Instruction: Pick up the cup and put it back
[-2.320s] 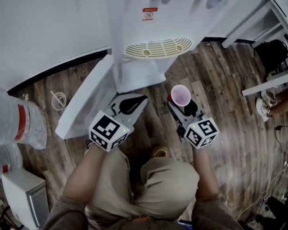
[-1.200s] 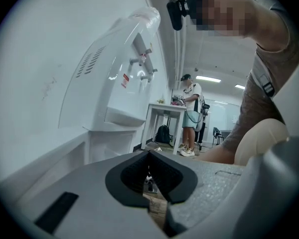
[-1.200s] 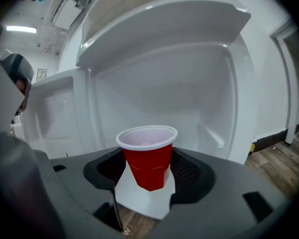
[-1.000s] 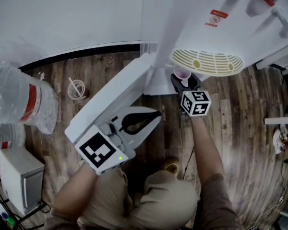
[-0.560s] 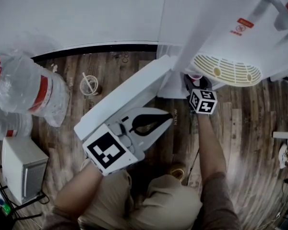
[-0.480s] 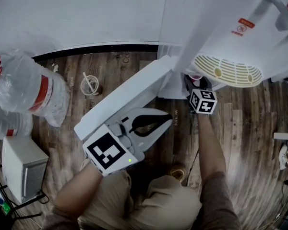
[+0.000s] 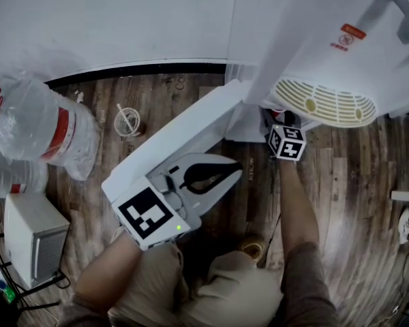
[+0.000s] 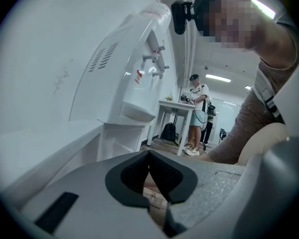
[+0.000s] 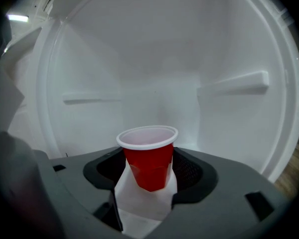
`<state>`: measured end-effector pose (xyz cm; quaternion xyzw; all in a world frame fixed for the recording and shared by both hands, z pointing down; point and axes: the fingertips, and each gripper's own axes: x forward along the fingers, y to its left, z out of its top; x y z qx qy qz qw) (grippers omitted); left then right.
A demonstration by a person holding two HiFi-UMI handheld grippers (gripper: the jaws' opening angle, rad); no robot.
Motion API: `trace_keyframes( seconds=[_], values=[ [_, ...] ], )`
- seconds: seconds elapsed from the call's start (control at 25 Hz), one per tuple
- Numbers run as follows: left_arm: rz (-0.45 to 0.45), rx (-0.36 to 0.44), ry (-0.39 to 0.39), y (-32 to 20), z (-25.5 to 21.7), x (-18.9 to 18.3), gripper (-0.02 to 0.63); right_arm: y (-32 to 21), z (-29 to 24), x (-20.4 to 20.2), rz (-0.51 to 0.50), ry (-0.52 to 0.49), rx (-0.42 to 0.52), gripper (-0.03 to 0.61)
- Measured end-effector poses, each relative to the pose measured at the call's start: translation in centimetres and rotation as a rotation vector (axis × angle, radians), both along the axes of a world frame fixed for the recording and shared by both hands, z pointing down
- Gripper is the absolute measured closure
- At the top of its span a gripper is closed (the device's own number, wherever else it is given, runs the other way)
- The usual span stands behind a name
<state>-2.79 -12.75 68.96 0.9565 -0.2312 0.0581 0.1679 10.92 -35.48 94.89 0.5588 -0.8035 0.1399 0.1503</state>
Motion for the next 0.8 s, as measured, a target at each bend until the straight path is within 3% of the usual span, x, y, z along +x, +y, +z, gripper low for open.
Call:
trace_keyframes(
  seconds=[0.52, 0.8],
  values=[
    [0.015, -0.010, -0.011, 0.1, 0.5, 0.6, 0.611, 0.4, 1.0, 0.3, 0.016, -0.023, -0.037, 0.287],
    [0.035, -0.021, -0.002, 0.3, 0.8, 1.5, 0.611, 1.4, 0.8, 0.3, 0.014, -0.041, -0.036, 0.207]
  ],
)
